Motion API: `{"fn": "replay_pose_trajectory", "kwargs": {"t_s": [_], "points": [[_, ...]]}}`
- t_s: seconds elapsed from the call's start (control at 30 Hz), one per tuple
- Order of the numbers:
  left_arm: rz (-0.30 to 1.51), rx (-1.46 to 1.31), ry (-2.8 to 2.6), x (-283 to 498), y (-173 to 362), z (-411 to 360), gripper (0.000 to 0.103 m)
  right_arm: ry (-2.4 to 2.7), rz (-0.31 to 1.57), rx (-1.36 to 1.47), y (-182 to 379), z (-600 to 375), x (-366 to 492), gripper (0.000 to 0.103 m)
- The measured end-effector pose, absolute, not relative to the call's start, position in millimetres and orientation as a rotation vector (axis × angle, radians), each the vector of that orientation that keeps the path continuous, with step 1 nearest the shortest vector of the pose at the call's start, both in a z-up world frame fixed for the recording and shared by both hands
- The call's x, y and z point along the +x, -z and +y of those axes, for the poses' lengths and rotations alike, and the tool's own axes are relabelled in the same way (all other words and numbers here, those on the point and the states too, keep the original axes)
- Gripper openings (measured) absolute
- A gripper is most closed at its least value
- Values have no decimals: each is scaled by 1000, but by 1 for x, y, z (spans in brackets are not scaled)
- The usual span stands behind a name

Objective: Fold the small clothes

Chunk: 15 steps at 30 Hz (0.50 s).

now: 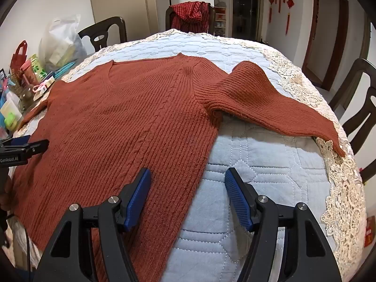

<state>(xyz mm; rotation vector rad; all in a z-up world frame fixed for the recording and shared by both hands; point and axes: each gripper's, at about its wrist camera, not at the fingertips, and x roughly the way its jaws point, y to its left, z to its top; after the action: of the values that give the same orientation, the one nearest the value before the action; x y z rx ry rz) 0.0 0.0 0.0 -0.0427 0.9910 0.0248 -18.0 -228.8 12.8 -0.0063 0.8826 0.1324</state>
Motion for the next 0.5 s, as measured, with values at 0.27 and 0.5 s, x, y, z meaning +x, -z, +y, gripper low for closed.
{"fn": "replay_pose_trajectory", "kwargs": {"t_s": [0.27,0.5], "points": [[986,-44,-24,2,-2,0,102,-134,881,-3,-13,-229,-19,66],[972,-45,-26,-2,-5,-1,102,-135,880,-1,-13,-230,-19,66]]}}
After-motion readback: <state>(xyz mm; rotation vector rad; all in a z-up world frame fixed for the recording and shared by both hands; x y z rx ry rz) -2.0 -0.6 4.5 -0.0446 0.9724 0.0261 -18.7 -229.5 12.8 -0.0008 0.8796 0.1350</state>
